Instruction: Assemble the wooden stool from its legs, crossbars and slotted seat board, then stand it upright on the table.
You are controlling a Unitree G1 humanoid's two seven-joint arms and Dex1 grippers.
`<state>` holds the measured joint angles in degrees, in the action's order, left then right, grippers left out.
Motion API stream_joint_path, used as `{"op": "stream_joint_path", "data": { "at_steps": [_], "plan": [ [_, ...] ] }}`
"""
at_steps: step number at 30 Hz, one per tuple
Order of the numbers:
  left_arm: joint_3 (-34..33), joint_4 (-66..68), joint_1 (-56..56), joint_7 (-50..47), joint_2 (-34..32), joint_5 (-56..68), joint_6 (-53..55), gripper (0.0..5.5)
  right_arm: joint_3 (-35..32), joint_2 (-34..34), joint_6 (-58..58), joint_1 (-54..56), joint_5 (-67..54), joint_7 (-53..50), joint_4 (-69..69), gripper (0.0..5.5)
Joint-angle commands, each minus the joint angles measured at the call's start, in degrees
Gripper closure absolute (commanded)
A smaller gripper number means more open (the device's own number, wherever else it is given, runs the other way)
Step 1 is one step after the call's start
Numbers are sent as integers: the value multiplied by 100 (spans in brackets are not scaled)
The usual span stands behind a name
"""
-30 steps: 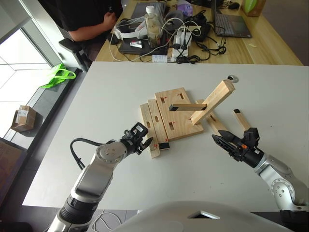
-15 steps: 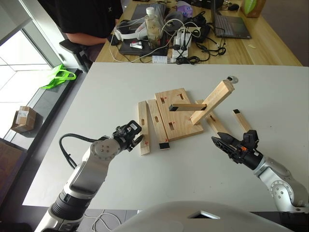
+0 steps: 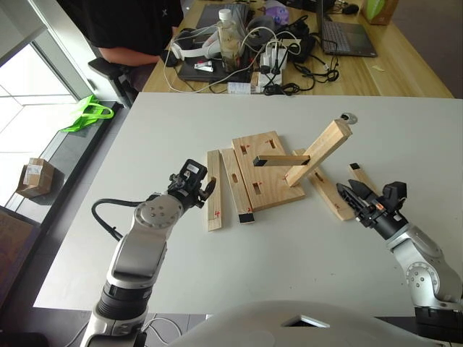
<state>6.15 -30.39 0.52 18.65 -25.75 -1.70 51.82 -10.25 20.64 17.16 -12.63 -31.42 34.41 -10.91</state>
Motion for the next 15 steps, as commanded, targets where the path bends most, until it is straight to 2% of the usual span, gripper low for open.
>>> {"op": "stream_joint_path", "data": {
  "at_steps": [1, 3, 5, 7, 8, 11, 15],
  "plan": [
    [-115, -132, -4, -58, 188, 144, 149, 267, 66, 166, -120, -32, 222, 166, 4, 274],
    [-218, -295, -29, -25, 660, 535, 422, 267, 178, 135, -195, -136, 357, 187, -42, 236],
    [-347, -352, -236, -3, 1276, 1047, 775, 267, 268, 20, -214, -220, 406, 107, -92, 232],
    [-302, 71, -727, 92, 1382, 1255, 921, 267, 313, -131, -255, -315, 447, -40, -144, 232],
    [-137, 345, -972, 168, 1174, 1183, 921, 267, 329, -199, -269, -324, 453, -104, -161, 232],
    [1031, 999, -1537, 794, -6, 685, 716, 267, 264, -362, -259, -245, 385, -320, -196, 232],
    [1886, 1154, -1606, 1316, -740, 416, 518, 267, 234, -388, -247, -204, 364, -364, -198, 232]
  ]
}}
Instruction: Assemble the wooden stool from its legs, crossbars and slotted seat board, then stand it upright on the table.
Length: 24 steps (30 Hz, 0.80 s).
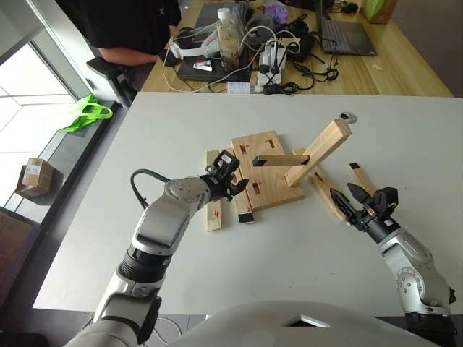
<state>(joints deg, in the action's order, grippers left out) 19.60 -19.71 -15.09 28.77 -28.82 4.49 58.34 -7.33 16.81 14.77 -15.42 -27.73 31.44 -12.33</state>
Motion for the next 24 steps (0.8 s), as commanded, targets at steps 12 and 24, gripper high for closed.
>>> {"op": "stream_joint_path", "data": {
  "at_steps": [12, 24],
  "plan": [
    [572, -207, 248, 681, -1607, -637, -412, 267, -89, -80, -88, 16, 33, -89, 10, 232],
    [-1804, -286, 1056, -1106, 1039, 76, 464, 241, -71, -55, -68, -58, 59, -93, -35, 229]
  ]
}}
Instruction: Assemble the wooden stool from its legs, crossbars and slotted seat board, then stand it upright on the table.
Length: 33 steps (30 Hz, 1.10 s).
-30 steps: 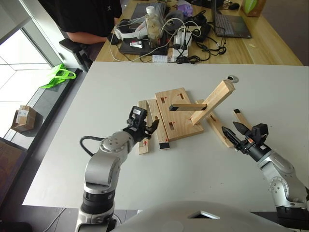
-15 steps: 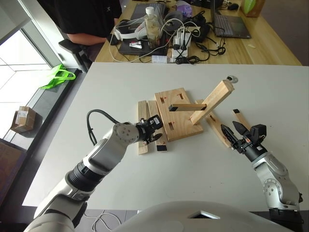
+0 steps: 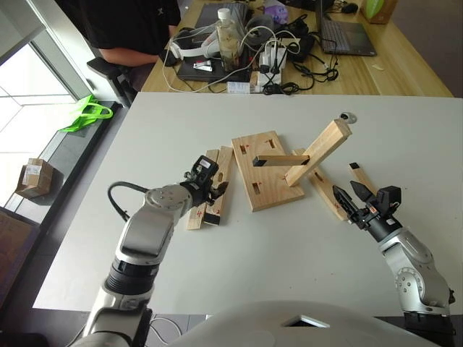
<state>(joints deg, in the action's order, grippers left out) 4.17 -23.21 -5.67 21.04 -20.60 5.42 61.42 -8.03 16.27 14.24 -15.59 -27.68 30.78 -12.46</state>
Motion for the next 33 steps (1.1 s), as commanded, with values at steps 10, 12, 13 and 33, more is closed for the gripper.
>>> {"op": "stream_joint_path", "data": {
  "at_steps": [10, 12, 13, 33],
  "plan": [
    [185, -279, 386, -447, 218, 101, 375, 171, -1, -121, -3, -246, 37, -178, -178, 229],
    [210, -334, 363, -402, 180, 170, 443, 171, 8, -183, -15, -305, 24, -251, -220, 229],
    [232, -328, 374, -374, 133, 186, 483, 171, 24, -230, -23, -336, 29, -294, -251, 229],
    [702, -276, 187, -120, -811, 251, 706, 171, -87, -720, 177, -448, -249, -934, -735, 229]
  ]
}}
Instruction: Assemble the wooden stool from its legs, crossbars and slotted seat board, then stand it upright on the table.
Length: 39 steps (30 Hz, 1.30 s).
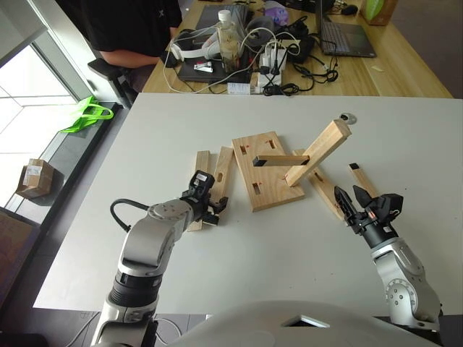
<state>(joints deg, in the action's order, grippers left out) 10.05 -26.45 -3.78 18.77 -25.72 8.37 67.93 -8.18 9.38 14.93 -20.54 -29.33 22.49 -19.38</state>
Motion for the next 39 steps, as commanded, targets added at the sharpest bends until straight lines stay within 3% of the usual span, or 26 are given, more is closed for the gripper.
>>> {"op": "stream_joint_path", "data": {
  "at_steps": [1, 3, 8, 13, 21, 24, 27, 32, 39],
  "plan": [
    [80, 141, 9, 142, -409, -44, 37, 171, -73, -67, 99, 58, -101, -155, -65, 229],
    [-21, 323, -20, 195, -595, -55, 11, 171, -62, -167, 72, 27, -142, -271, -145, 229],
    [-677, 708, -409, 299, -233, 376, 413, 171, 116, -524, -64, -261, -65, -550, -416, 229],
    [-358, 1032, -705, 519, -486, 403, 354, 171, 209, -757, -138, -352, -18, -777, -598, 229],
    [131, 1242, -672, 797, -931, 251, -166, 281, 113, -760, -121, -131, -18, -1093, -638, 229],
    [188, 1235, -680, 805, -939, 212, -317, 284, -8, -740, -94, 27, -51, -1239, -600, 229],
    [184, 1211, -742, 754, -868, 148, -461, 284, -202, -727, -95, 223, -103, -1385, -508, 229],
    [6, 1232, -998, 485, -574, 66, -622, 331, -620, -665, -71, 687, -258, -1589, -220, 229],
    [-805, 1373, -1139, -9, 143, 232, -703, 342, -1041, -449, 0, 1385, -418, -1682, 203, 229]
  ]
}}
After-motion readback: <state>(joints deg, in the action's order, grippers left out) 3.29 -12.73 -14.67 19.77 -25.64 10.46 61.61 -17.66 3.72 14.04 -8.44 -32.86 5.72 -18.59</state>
